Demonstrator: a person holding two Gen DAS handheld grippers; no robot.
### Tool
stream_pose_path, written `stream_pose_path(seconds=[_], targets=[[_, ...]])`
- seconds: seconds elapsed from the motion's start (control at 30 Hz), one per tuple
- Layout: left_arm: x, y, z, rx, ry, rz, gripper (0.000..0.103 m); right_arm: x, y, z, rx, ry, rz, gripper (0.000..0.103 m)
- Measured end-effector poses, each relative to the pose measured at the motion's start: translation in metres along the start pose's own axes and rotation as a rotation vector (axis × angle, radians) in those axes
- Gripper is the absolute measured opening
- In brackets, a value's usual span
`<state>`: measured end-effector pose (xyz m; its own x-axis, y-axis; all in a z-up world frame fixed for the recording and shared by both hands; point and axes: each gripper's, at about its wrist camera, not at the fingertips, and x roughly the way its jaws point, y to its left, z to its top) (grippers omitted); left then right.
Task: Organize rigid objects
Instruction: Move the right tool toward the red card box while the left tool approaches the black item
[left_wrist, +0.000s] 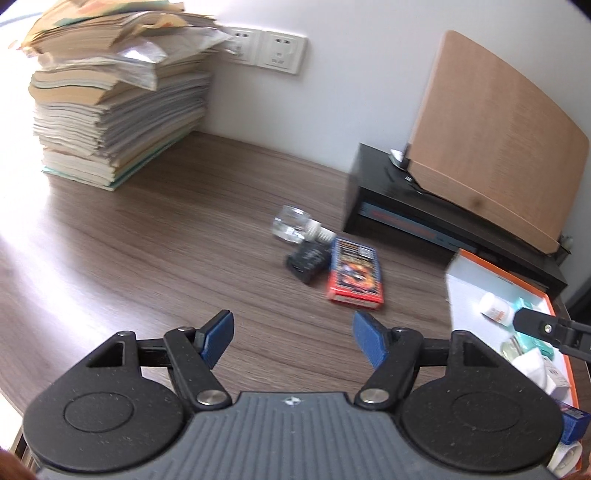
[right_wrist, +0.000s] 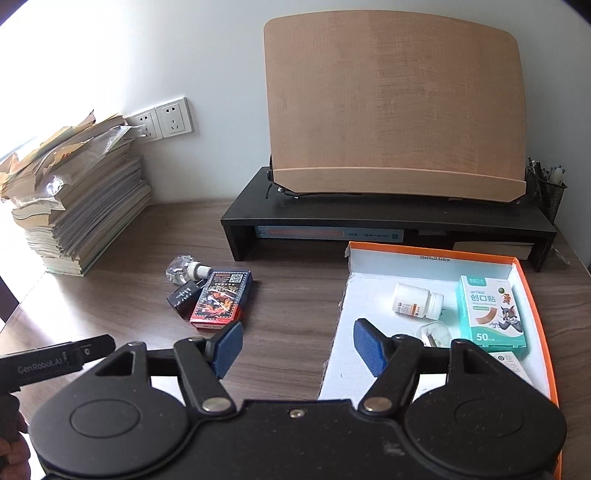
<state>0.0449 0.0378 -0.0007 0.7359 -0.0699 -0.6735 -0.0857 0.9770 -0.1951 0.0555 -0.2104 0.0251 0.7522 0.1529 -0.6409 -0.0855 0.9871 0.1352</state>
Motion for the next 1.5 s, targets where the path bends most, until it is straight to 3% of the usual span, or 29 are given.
stream_pose_path(seconds=[0.4,0.7,1.03,1.43,1.5], targets=[[-0.015,0.073,0.026,-0.081,-0.034,0.080,0.077,0.033,0.033,-0.001,0.001,0.036,0.036,0.081],[0.007,0.081,0.025,-0.075,0.004,0.032,0.080,0.078,0.061,-0.004,-0.022,0.105,0.056,0.083],[0.050,0.065,0.038,0.041,0.043,-0.090,0.084,0.142,0.090,0.002,-0.024,0.176,0.044,0.083],[0.122,0.050,0.066,0.223,0.058,-0.185,0.088,0.185,0.099,0.000,-0.001,0.177,-0.025,0.083],[0.134,0.051,0.073,0.271,0.052,-0.208,0.089,0.187,0.100,-0.001,-0.014,0.161,-0.040,0.075]])
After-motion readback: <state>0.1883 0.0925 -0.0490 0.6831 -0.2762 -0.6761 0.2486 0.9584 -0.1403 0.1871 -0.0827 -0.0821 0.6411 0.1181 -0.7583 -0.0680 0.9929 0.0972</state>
